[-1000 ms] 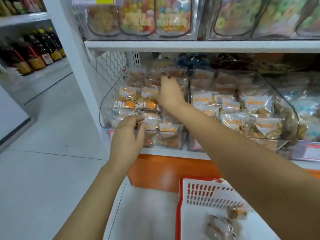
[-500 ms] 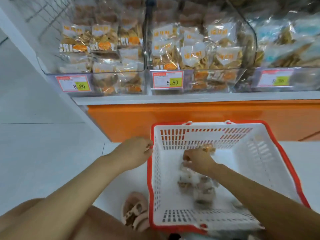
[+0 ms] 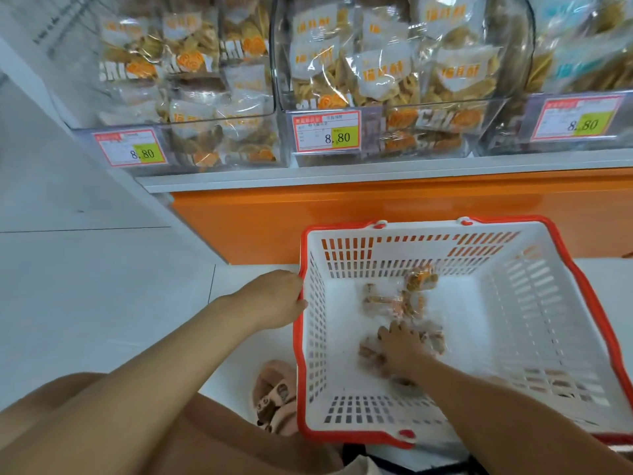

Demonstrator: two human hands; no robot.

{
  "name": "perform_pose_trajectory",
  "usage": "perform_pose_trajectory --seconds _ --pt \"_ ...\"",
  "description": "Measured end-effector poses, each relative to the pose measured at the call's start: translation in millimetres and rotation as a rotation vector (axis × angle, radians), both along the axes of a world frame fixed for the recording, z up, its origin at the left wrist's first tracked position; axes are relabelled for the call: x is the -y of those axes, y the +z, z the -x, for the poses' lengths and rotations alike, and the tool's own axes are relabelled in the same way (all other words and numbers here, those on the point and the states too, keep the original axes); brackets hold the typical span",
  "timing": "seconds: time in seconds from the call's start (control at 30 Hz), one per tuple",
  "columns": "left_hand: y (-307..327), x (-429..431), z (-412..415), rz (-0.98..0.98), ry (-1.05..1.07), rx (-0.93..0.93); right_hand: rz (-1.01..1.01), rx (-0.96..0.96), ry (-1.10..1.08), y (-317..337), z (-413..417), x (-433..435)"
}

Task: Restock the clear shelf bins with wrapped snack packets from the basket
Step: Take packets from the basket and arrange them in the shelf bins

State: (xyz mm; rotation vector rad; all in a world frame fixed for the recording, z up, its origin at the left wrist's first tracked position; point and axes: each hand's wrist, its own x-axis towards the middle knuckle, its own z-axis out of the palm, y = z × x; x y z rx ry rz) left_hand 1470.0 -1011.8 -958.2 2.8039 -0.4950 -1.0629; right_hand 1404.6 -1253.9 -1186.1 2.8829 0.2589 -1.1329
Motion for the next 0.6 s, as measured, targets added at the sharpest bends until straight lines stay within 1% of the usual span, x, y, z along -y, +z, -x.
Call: perform_pose_trajectory --seconds 0.03,0.1,0.2,0.23,0.3,0.33,0.4,0.43,0.47,0.5,0.53,0.6 --pt "-1 0 0 0.002 0.008 -0.009 0.009 -0.017 0.020 1 -1 -1" --pt "-1 0 1 0.015 0.018 -0.016 -0.046 -0.037 0.027 1 0 -3" --pt "2 1 1 0.035 0.030 -0.026 -0.166 -0.143 -0.066 -3 6 -7" --pt "2 2 1 0.042 0.031 -0.026 -0.176 -0.176 -0.083 -1 8 -9" --pt "4 3 0 0.055 0.026 -0.017 -0.165 -0.201 -0.033 6 7 -15" --pt "5 3 0 0.057 0.023 -0.014 -0.154 -0.196 0.025 10 6 -18" --pt "7 3 0 0.059 0.033 -0.014 -0.181 -0.146 0.109 26 0 -24" --pt "7 3 -1 0.062 0.053 -0.001 -0.247 -0.090 0.109 37 -4 -25" --pt "7 2 -3 0.072 0.079 0.023 -0.345 0.010 0.081 48 -10 -24" --pt "8 2 -6 0.105 0.117 0.056 -0.469 0.159 0.043 64 -16 -22" --pt "10 2 -10 0.158 0.185 0.081 -0.585 0.354 0.048 81 -25 -19" --pt "23 3 -18 0.306 0.351 0.063 -0.744 0.804 0.167 127 -43 -21"
